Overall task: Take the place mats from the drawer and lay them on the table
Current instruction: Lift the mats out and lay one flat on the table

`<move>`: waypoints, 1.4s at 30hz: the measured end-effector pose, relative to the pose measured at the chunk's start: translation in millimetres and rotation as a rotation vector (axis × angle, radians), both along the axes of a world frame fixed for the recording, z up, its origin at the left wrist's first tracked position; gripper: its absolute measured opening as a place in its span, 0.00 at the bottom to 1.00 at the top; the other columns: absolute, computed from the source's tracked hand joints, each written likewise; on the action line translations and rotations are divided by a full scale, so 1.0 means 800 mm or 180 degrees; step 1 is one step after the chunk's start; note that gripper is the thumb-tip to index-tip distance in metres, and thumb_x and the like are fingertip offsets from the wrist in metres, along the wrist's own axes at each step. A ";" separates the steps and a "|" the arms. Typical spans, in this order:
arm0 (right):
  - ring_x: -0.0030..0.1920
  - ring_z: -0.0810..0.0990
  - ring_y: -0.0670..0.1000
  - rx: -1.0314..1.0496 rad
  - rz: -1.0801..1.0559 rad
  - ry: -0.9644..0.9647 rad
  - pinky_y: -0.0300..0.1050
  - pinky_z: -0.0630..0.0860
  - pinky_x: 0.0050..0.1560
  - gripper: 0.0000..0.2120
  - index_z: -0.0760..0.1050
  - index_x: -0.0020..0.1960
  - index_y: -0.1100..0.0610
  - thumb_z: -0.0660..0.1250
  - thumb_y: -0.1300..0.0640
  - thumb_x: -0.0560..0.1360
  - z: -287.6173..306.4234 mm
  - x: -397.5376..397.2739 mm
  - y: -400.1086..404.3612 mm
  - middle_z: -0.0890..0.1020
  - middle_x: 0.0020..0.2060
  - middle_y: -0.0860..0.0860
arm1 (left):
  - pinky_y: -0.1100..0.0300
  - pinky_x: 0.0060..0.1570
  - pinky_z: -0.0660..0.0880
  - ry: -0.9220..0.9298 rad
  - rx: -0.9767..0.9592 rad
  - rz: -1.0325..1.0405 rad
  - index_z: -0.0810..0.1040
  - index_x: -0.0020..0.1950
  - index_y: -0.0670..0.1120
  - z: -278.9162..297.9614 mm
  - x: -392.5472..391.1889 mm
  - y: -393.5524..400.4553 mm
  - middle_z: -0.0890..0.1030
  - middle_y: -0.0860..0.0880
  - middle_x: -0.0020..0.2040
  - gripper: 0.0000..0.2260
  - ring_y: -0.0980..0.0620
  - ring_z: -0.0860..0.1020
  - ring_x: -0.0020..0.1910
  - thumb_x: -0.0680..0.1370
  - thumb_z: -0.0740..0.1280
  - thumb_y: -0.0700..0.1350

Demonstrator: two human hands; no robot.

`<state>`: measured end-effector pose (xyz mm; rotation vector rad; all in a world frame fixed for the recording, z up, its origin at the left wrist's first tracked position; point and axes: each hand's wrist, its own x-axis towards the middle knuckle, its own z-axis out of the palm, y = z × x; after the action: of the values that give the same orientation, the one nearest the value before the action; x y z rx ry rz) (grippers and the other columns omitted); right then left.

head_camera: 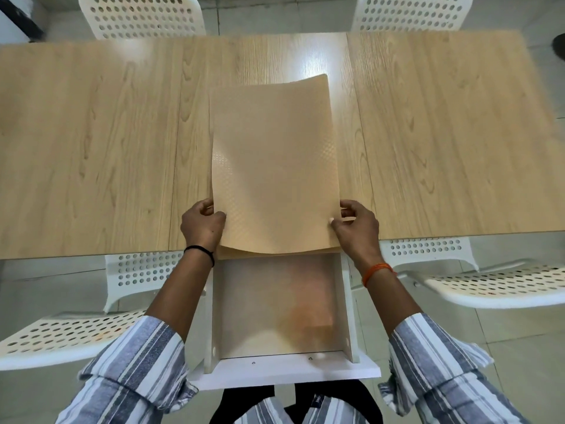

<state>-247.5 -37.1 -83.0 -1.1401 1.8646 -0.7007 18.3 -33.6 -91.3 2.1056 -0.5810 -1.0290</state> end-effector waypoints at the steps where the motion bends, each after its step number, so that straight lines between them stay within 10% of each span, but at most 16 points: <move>1: 0.48 0.80 0.48 0.0027 0.0036 0.0036 0.34 0.76 0.46 0.14 0.79 0.59 0.56 0.70 0.63 0.74 -0.001 -0.003 -0.002 0.79 0.45 0.45 | 0.52 0.60 0.77 0.0085 0.0016 -0.0018 0.81 0.61 0.44 0.000 0.002 0.000 0.83 0.47 0.55 0.18 0.50 0.81 0.54 0.71 0.71 0.40; 3: 0.50 0.80 0.50 0.0072 0.0090 0.0023 0.43 0.78 0.51 0.09 0.81 0.54 0.56 0.70 0.61 0.74 -0.004 -0.008 -0.004 0.81 0.45 0.48 | 0.49 0.59 0.78 0.0200 0.0022 -0.0044 0.81 0.60 0.44 -0.001 0.005 -0.002 0.83 0.46 0.54 0.18 0.48 0.82 0.53 0.70 0.73 0.44; 8: 0.44 0.75 0.43 0.0024 0.0253 0.0101 0.30 0.68 0.37 0.14 0.70 0.65 0.56 0.58 0.63 0.81 -0.002 -0.017 -0.003 0.77 0.55 0.50 | 0.46 0.61 0.76 0.0487 -0.0083 -0.0261 0.77 0.65 0.46 0.011 -0.004 -0.008 0.81 0.44 0.58 0.20 0.46 0.80 0.56 0.74 0.71 0.45; 13: 0.65 0.74 0.48 -0.0188 0.0472 -0.0211 0.35 0.71 0.58 0.26 0.67 0.72 0.49 0.54 0.70 0.79 0.002 -0.028 0.001 0.74 0.67 0.49 | 0.46 0.61 0.76 0.0167 -0.0316 -0.0435 0.78 0.63 0.50 0.021 -0.029 -0.002 0.81 0.46 0.53 0.16 0.46 0.80 0.55 0.75 0.68 0.42; 25: 0.60 0.74 0.40 -0.0908 0.0084 -0.0650 0.21 0.68 0.58 0.31 0.77 0.65 0.57 0.52 0.79 0.72 0.053 -0.084 0.039 0.79 0.56 0.42 | 0.50 0.65 0.74 0.0186 -0.0966 -0.0566 0.74 0.70 0.44 0.063 -0.094 0.047 0.80 0.46 0.63 0.20 0.52 0.79 0.61 0.77 0.66 0.37; 33: 0.66 0.74 0.47 -0.1115 -0.0432 -0.0679 0.37 0.70 0.67 0.25 0.78 0.63 0.54 0.54 0.75 0.77 0.073 -0.140 0.116 0.79 0.63 0.49 | 0.73 0.55 0.73 0.0310 -0.1296 -0.0966 0.73 0.70 0.43 0.101 -0.133 0.096 0.77 0.53 0.62 0.20 0.59 0.76 0.57 0.78 0.66 0.35; 42: 0.65 0.74 0.47 -0.1111 -0.0636 -0.0412 0.34 0.69 0.64 0.25 0.78 0.64 0.55 0.54 0.75 0.77 0.090 -0.233 0.192 0.79 0.61 0.48 | 0.55 0.66 0.72 0.0572 -0.1250 -0.1313 0.75 0.68 0.45 0.104 -0.209 0.138 0.78 0.49 0.64 0.20 0.56 0.77 0.61 0.77 0.67 0.36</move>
<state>-433.6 116.4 -11.0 -1.0986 1.8051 -1.2225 -148.7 76.5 -8.4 1.5654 -1.0602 -1.1982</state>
